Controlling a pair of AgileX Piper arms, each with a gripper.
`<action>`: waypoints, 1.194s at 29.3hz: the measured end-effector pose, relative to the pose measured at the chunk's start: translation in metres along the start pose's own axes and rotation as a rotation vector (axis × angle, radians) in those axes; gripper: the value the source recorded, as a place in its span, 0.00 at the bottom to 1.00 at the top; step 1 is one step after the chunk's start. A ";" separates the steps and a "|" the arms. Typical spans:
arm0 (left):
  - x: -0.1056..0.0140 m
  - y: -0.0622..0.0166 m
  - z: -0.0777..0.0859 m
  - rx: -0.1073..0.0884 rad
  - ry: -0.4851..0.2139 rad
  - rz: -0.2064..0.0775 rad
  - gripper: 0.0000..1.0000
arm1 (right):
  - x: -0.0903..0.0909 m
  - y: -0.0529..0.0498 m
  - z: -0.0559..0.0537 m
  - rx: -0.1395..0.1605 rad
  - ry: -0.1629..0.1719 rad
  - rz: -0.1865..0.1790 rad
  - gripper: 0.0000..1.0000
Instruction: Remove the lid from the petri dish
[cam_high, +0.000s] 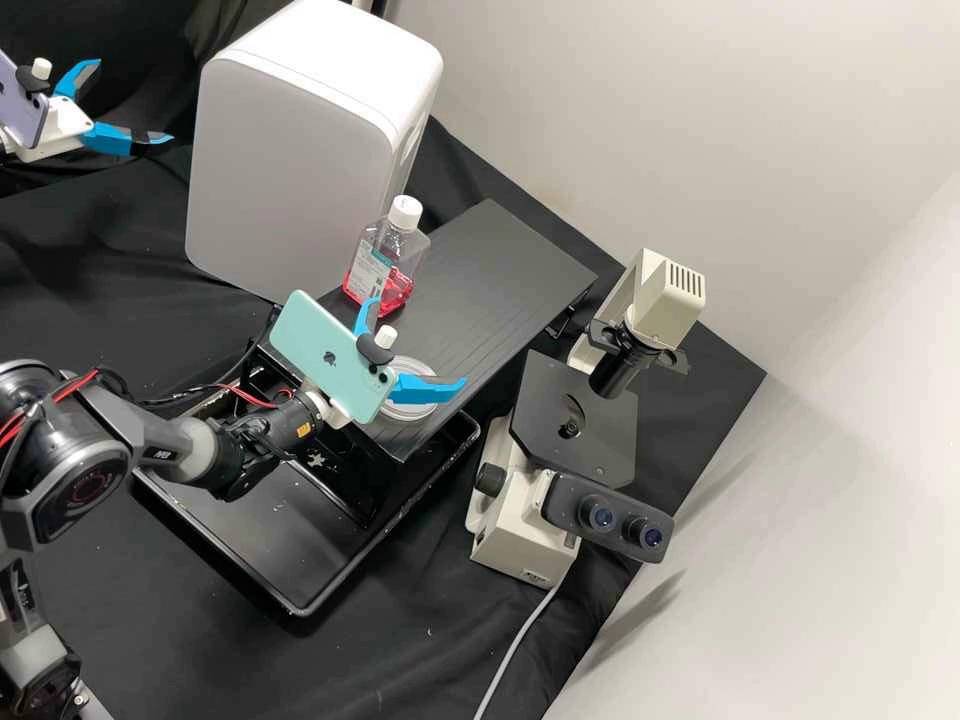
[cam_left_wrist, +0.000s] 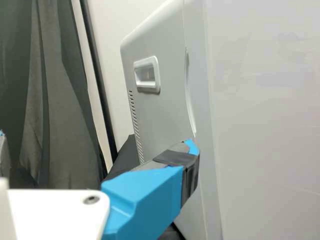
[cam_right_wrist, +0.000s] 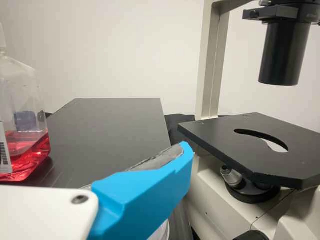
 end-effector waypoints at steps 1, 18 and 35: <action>0.000 -0.0001 0.001 -0.004 0.001 0.000 1.00 | 0.000 0.000 0.000 0.000 0.000 0.000 1.00; -0.026 -0.0299 0.071 -0.132 -0.287 -0.084 1.00 | 0.000 0.000 0.000 0.000 0.000 0.000 1.00; -0.047 -0.0507 0.087 -0.090 -0.501 -0.123 1.00 | 0.000 0.000 0.000 0.000 0.000 0.000 1.00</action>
